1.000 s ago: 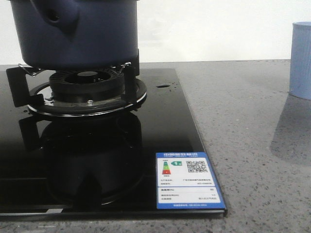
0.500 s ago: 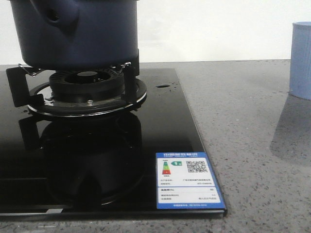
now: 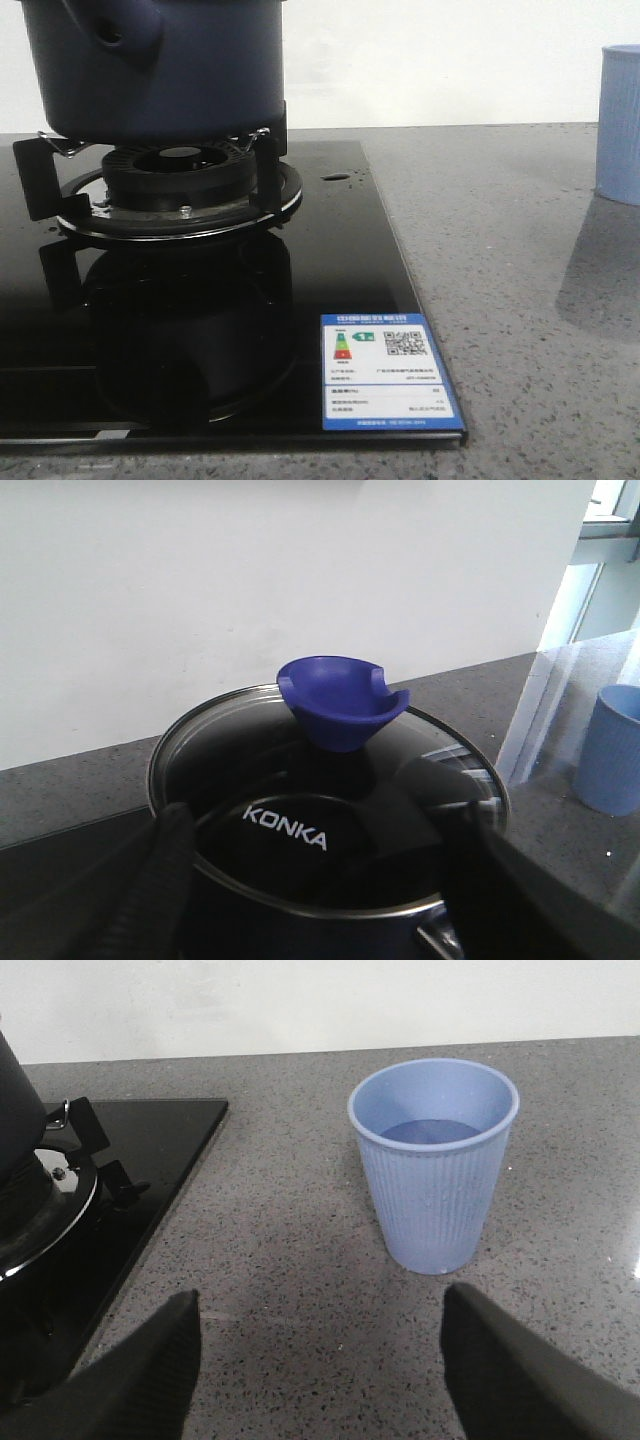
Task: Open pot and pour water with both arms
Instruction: 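Grasp the blue lid knob with the left gripper and lift the lid, then move the right gripper toward the light blue ribbed cup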
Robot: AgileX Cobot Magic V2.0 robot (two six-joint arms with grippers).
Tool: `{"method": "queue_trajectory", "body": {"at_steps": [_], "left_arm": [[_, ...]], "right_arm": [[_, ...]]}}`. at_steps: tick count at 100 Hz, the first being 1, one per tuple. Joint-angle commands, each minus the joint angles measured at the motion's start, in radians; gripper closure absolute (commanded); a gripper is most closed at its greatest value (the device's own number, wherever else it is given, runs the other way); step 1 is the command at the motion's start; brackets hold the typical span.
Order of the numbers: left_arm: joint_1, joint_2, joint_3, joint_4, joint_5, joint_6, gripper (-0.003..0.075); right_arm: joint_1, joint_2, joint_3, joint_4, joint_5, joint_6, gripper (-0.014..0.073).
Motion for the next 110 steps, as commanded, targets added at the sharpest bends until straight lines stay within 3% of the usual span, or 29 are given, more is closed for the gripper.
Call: {"method": "queue_trajectory", "body": {"at_steps": [1, 21, 35, 76, 110], "left_arm": [[-0.005, 0.057, -0.070, -0.050, 0.050, 0.016, 0.0175], [-0.005, 0.174, -0.146, -0.050, 0.104, 0.042, 0.0155], [-0.007, 0.226, -0.190, -0.079, 0.151, 0.133, 0.0155], [-0.081, 0.362, -0.265, -0.121, 0.117, 0.241, 0.0155], [-0.085, 0.462, -0.335, -0.160, 0.119, 0.248, 0.0155]], "right_arm": [[0.001, 0.013, -0.039, 0.019, -0.065, -0.013, 0.0133], [0.001, 0.013, -0.039, 0.021, -0.065, -0.013, 0.0133], [0.001, 0.013, -0.039, 0.021, -0.065, -0.013, 0.0133], [0.001, 0.013, -0.039, 0.021, -0.065, -0.013, 0.0133], [0.001, 0.013, -0.039, 0.021, -0.065, -0.013, 0.0133]]}}
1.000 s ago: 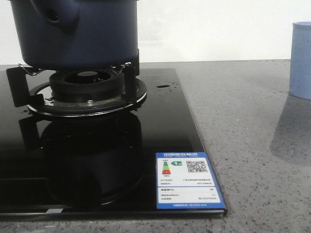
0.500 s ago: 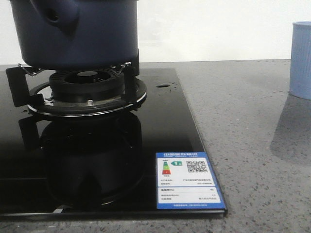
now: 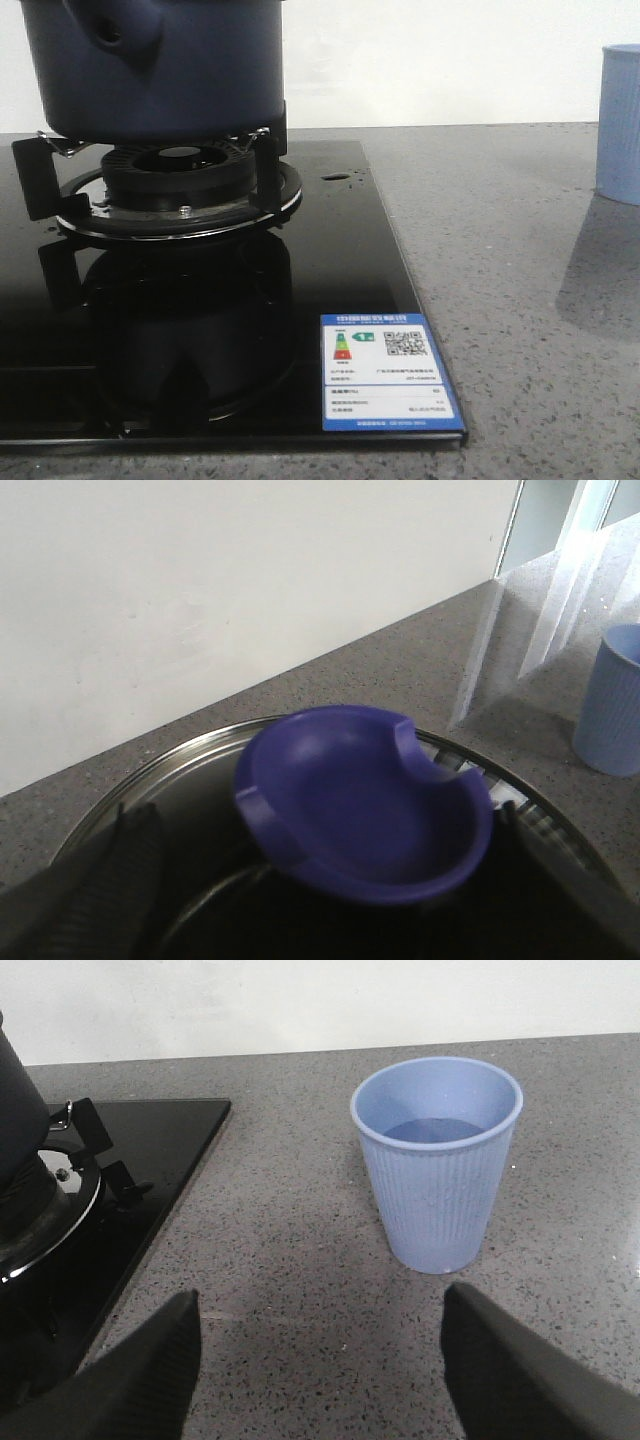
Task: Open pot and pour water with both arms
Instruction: 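Move the right gripper toward the light blue ribbed cup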
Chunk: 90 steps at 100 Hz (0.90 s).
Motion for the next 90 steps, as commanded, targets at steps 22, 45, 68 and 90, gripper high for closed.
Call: {"method": "queue_trajectory", "body": {"at_steps": [22, 45, 68, 90], "left_arm": [[-0.008, 0.040, -0.053, -0.110, 0.060, 0.037, 0.0155], [-0.008, 0.040, -0.053, -0.139, 0.076, 0.112, 0.0172], [-0.008, 0.040, -0.053, -0.202, 0.082, 0.191, 0.0173], [-0.008, 0.040, -0.053, -0.215, 0.082, 0.206, 0.0173]], "right_arm": [[0.001, 0.013, -0.039, 0.011, -0.065, -0.013, 0.0133], [0.001, 0.013, -0.039, 0.011, -0.065, -0.013, 0.0133], [0.001, 0.013, -0.039, 0.011, -0.065, -0.013, 0.0133], [0.001, 0.013, -0.039, 0.011, -0.065, -0.013, 0.0133]]}}
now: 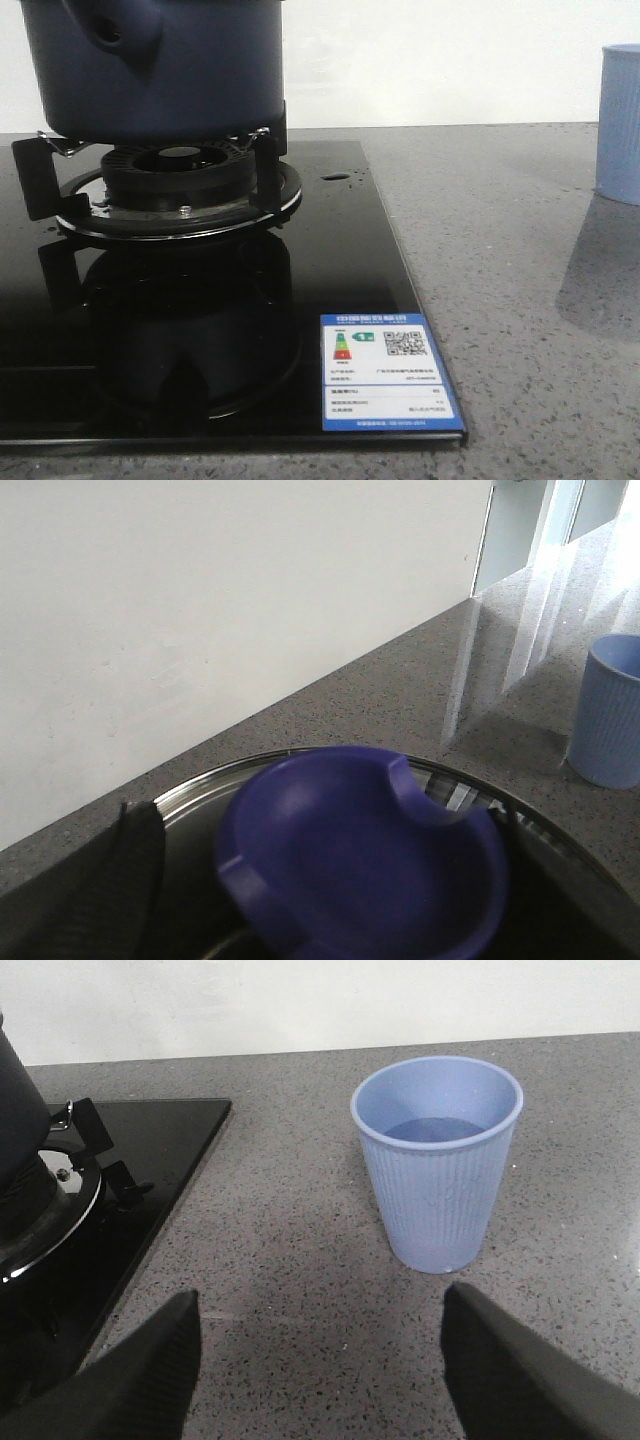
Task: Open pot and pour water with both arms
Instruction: 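Move the right gripper toward the light blue ribbed cup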
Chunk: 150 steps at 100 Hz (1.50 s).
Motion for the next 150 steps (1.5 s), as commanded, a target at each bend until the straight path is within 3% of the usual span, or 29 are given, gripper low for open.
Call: {"method": "queue_trajectory", "body": {"at_steps": [1, 26, 61, 117, 150], "left_arm": [[-0.006, -0.030, -0.031, -0.072, 0.029, 0.003, 0.0173], [-0.006, -0.010, -0.031, -0.072, 0.052, 0.003, 0.0180], [-0.006, -0.002, -0.031, -0.074, 0.082, 0.007, 0.0351], [0.000, -0.049, -0.097, -0.106, 0.072, 0.007, 0.0351], [0.175, -0.139, -0.104, -0.094, 0.075, -0.006, 0.0351]], "right_arm": [[0.001, 0.013, -0.039, 0.009, -0.067, -0.013, 0.0133], [0.001, 0.013, -0.039, 0.009, -0.067, -0.013, 0.0133], [0.001, 0.013, -0.039, 0.009, -0.067, -0.013, 0.0133], [0.001, 0.013, -0.039, 0.009, -0.067, -0.013, 0.0133], [0.001, 0.013, -0.034, -0.037, -0.117, -0.013, 0.0133]]}}
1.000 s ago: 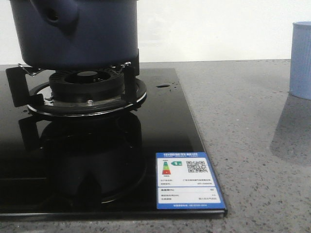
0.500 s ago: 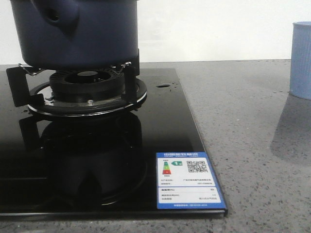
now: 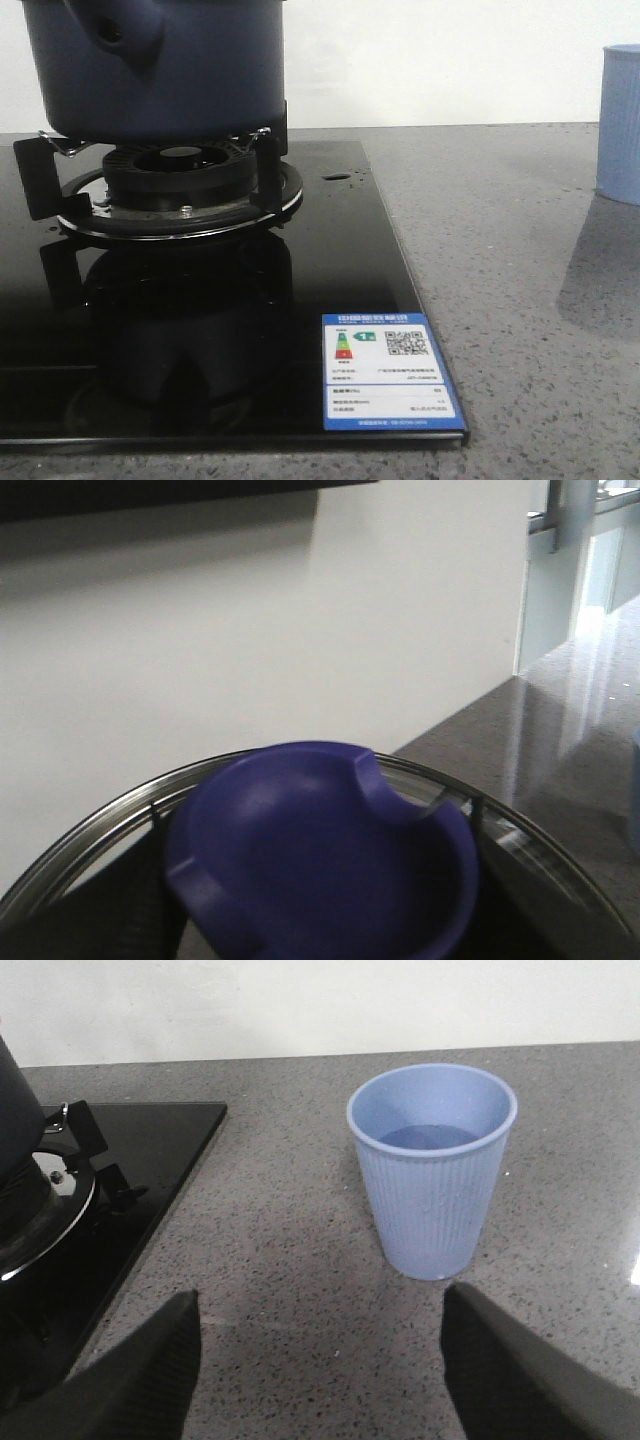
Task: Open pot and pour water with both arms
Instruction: 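Move the right gripper toward the light blue ribbed cup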
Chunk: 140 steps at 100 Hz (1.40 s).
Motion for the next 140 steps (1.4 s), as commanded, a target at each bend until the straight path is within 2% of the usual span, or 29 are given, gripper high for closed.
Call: {"method": "queue_trajectory", "body": {"at_steps": [1, 17, 31, 48, 76, 112, 130, 140], "left_arm": [[0.059, -0.064, -0.040, -0.072, 0.033, -0.018, 0.0351], [0.157, -0.100, -0.040, -0.070, 0.062, -0.040, 0.0351], [0.200, -0.108, -0.040, -0.065, 0.064, -0.072, 0.0351], [0.220, -0.108, -0.040, -0.065, 0.062, -0.080, 0.0351], [0.222, -0.108, -0.040, -0.047, 0.049, -0.080, 0.0351], [0.222, -0.108, -0.040, -0.044, 0.049, -0.080, 0.0351], [0.222, -0.108, -0.040, -0.044, 0.049, -0.080, 0.0351], [0.222, -0.108, -0.040, -0.044, 0.049, -0.080, 0.0351]], "right_arm": [[0.001, 0.013, -0.030, -0.016, -0.110, -0.012, 0.0133], [0.001, 0.013, 0.036, -0.022, -0.204, -0.012, 0.0133], [0.001, 0.013, 0.114, -0.022, -0.321, -0.012, 0.0133], [0.001, 0.061, 0.159, -0.032, -0.442, -0.014, 0.0133], [0.001, 0.289, 0.159, -0.045, -0.608, -0.014, 0.0133], [0.001, 0.445, 0.104, -0.049, -0.674, -0.012, 0.0124], [0.007, 0.445, 0.100, -0.049, -0.668, -0.005, 0.0010], [0.036, 0.445, 0.100, -0.053, -0.666, -0.005, 0.0001]]}}
